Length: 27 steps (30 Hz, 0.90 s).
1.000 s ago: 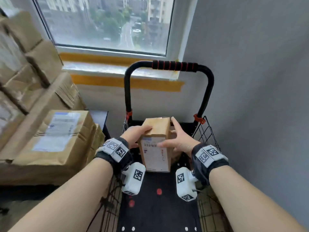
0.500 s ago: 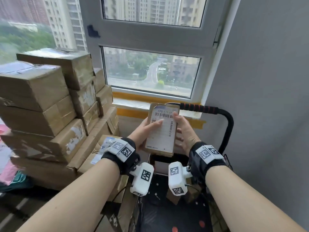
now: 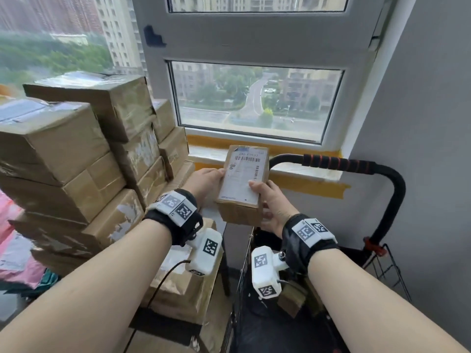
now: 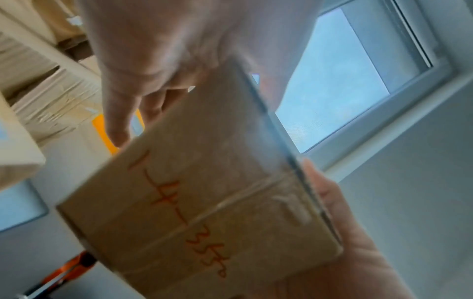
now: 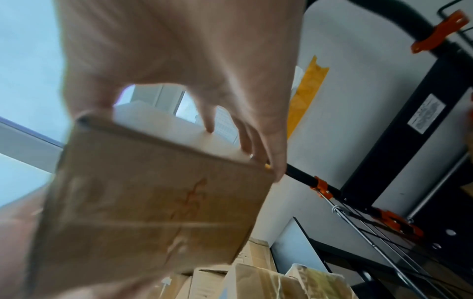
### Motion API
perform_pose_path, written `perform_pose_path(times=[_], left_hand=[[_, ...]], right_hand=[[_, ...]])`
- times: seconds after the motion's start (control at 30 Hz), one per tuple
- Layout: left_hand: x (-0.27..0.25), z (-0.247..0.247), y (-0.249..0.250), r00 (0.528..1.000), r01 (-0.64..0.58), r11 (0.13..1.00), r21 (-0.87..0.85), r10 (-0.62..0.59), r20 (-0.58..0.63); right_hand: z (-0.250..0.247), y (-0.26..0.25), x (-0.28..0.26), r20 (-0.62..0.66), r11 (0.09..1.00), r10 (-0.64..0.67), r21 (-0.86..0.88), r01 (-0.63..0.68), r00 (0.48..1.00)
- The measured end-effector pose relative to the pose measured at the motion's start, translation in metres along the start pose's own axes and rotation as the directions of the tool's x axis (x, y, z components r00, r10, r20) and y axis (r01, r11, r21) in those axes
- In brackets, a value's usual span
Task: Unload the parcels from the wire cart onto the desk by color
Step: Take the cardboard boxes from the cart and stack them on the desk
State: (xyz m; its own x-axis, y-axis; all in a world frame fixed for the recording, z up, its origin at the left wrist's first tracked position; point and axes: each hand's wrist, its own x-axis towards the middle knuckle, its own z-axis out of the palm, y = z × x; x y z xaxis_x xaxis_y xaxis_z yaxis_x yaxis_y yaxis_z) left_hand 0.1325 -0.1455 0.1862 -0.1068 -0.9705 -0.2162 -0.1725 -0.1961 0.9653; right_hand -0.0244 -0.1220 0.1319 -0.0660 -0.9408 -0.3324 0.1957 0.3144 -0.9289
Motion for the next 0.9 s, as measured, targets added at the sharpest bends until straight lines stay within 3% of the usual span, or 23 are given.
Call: perform_pose_path(times=[0.3,0.47,0.53,0.67,0.9], left_hand=[[0.109,-0.040,-0.021,0.999,0.050,0.878,0.475,-0.049,-0.013],[0.149,-0.046,-0.050,0.982,0.159,0.771,0.616,-0.188,-0.018],[0.161,-0.048,-0.062,0.975,0.145,0.707,0.692,-0.220,0.021],[0.175,-0.054,-0.069,0.965,0.191,0.641,0.744,-0.261,-0.024],[0.182,-0.050,-0.072,0.945,0.230,0.574,0.786,-0.325,-0.039]], right_hand=[[0.039,0.023,0.100,-0.069,0.994,0.105,-0.025,-0.107,0.992],[0.043,0.055,0.139,-0.075,0.970,0.214,-0.101,-0.221,0.974],[0.046,0.069,0.148,-0.049,0.951,0.273,-0.140,-0.277,0.961],[0.056,0.084,0.158,0.007,0.891,0.396,-0.247,-0.382,0.918],[0.058,0.080,0.162,0.032,0.868,0.444,-0.262,-0.421,0.895]])
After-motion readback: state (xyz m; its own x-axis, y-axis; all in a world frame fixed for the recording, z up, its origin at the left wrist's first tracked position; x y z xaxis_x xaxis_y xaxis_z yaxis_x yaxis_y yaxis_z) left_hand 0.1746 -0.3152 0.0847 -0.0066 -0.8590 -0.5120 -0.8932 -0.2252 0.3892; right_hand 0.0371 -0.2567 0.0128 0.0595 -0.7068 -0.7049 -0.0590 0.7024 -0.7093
